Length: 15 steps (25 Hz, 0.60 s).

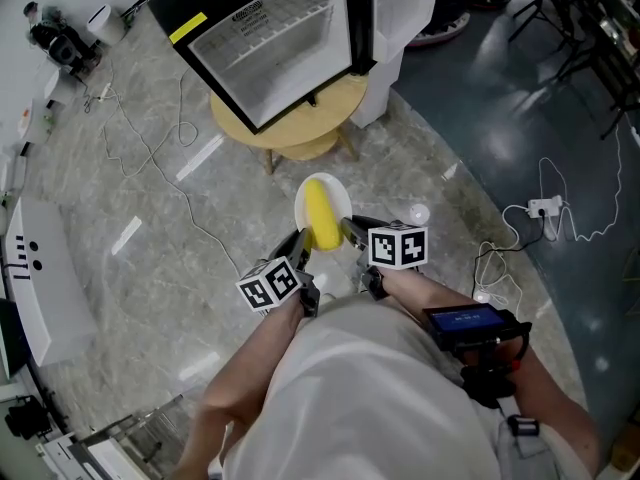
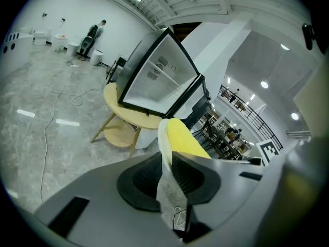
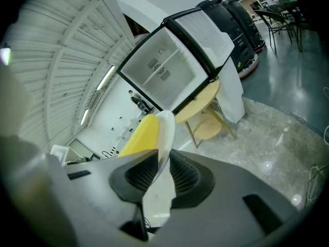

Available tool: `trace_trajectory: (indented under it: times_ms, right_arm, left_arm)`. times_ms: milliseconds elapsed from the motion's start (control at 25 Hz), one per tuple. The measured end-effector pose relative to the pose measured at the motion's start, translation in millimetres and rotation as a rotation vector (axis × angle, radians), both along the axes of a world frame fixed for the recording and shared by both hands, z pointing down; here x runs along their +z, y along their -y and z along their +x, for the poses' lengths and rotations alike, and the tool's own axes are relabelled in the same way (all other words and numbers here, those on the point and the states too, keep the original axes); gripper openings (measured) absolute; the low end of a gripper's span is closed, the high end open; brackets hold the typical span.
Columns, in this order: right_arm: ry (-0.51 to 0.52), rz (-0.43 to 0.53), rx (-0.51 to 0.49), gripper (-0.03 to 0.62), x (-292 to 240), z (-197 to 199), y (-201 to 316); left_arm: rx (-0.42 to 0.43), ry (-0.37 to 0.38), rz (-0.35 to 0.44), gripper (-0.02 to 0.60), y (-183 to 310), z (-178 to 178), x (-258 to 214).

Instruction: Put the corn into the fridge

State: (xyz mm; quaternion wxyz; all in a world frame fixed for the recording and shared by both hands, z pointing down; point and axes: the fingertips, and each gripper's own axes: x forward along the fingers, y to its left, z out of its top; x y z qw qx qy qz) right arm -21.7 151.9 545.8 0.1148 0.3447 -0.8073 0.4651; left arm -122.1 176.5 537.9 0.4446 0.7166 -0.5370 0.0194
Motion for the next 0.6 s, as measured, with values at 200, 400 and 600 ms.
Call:
trace_trajectory:
  times_ms: [200,400,600]
  right_arm:
    - [0.004,-0.014,0.007,0.053,4.8,7.9,9.4]
    - [0.017,-0.020,0.012,0.052,8.3,17.5,17.6]
    - [0.019,-0.023,0.012,0.052,10.2,29.7,24.0]
  left_arm:
    - [0.001,0.006,-0.006,0.064,10.2,7.0,3.0]
    - [0.005,0.008,-0.014,0.064,19.0,17.9,7.7]
    - [0.007,0.010,-0.019,0.064,24.4,30.6,11.2]
